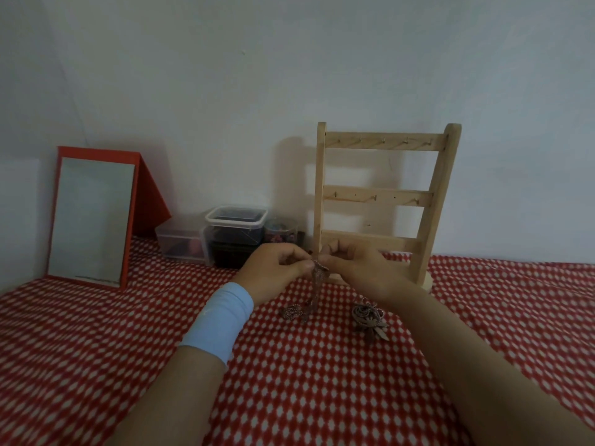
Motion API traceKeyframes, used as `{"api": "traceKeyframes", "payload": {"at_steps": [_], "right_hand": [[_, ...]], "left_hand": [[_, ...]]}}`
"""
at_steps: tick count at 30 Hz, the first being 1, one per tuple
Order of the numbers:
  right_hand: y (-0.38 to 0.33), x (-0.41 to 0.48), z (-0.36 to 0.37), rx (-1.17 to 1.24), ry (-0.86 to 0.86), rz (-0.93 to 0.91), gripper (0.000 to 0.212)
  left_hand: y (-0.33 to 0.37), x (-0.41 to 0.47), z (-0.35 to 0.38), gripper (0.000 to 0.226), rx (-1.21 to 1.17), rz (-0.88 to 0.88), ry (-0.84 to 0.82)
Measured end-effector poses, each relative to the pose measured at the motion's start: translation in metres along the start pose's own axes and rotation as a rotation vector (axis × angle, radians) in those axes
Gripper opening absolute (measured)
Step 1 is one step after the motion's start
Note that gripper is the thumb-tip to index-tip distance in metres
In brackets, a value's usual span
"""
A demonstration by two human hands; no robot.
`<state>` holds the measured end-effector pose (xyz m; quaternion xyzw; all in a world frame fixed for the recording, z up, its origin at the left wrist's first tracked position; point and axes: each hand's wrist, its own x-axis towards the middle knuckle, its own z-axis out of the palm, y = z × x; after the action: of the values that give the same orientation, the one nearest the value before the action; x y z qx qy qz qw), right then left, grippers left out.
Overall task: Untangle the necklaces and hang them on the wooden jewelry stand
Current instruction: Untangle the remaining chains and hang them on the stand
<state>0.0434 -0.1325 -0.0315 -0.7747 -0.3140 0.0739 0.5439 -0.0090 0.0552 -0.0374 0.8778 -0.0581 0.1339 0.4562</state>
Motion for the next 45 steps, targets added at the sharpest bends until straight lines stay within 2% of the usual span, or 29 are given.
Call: {"api": "traceKeyframes", "payload": {"at_steps": [4,9,13,17,18,20,21,24,26,28,30,32,34,37,39,40,41,43,45], "right_hand": [[0.000,0.000,-0.003,-0.055,-0.046,0.037,0.008],[-0.001,-0.001,-0.007,-0.014,-0.018,0.071,0.011],[-0.001,-0.001,-0.013,-0.180,-0.002,0.062,0.011],[-0.005,-0.005,-0.019,-0.219,-0.065,0.055,0.016],[-0.006,-0.006,-0.019,-0.184,-0.071,0.038,0.017],[-0.010,-0.006,-0.019,-0.061,-0.065,0.000,0.014],[-0.011,-0.005,-0.019,-0.009,-0.040,-0.021,0.012],[-0.016,-0.003,-0.019,0.051,0.107,-0.091,0.006],[-0.013,0.001,-0.022,0.036,0.195,-0.096,0.005],[-0.007,0.002,-0.028,-0.036,0.230,-0.052,0.006],[-0.003,0.002,-0.033,-0.127,0.167,0.011,0.007],[-0.003,0.000,-0.033,-0.214,0.046,0.053,0.010],[-0.005,-0.001,-0.030,-0.207,-0.034,0.065,0.009],[-0.017,-0.006,-0.027,0.005,-0.126,0.072,0.011],[-0.026,-0.006,-0.029,0.052,-0.182,0.095,0.015],[-0.029,-0.005,-0.032,0.001,-0.203,0.125,0.017],[-0.031,-0.004,-0.036,-0.070,-0.225,0.169,0.019],[-0.034,-0.004,-0.043,-0.193,-0.283,0.295,0.022],[-0.036,-0.007,-0.047,-0.307,-0.301,0.381,0.022]], "left_hand": [[-0.002,0.000,0.002,0.011,-0.051,0.017,0.032],[-0.001,0.001,0.012,0.019,-0.299,-0.017,0.072],[-0.005,0.003,0.007,0.024,-0.591,-0.133,0.099],[-0.004,0.005,0.002,0.016,-0.453,-0.181,0.082],[-0.002,0.004,0.005,0.012,-0.440,-0.185,0.017],[0.001,0.001,0.016,0.027,-0.383,-0.166,-0.148],[0.003,-0.001,0.021,0.029,-0.336,-0.152,-0.215],[0.010,-0.006,0.025,0.012,-0.253,-0.111,-0.285],[0.008,-0.004,0.015,0.019,-0.192,-0.110,-0.233],[0.002,-0.001,0.003,0.026,-0.306,-0.160,-0.175],[-0.002,0.004,-0.010,0.032,-0.525,-0.194,-0.064],[0.001,0.006,-0.018,0.030,-0.579,-0.168,0.089],[0.010,0.006,-0.015,0.016,-0.440,-0.090,0.119],[0.024,0.002,0.007,0.033,-0.239,-0.011,-0.180],[0.033,-0.002,0.020,0.020,-0.149,0.002,-0.266],[0.035,-0.003,0.022,0.012,-0.103,-0.007,-0.257],[0.037,-0.004,0.021,0.012,-0.034,-0.023,-0.245],[0.042,-0.005,0.015,0.027,0.150,-0.074,-0.269],[0.056,-0.012,0.007,0.030,0.227,-0.140,-0.375]]}}
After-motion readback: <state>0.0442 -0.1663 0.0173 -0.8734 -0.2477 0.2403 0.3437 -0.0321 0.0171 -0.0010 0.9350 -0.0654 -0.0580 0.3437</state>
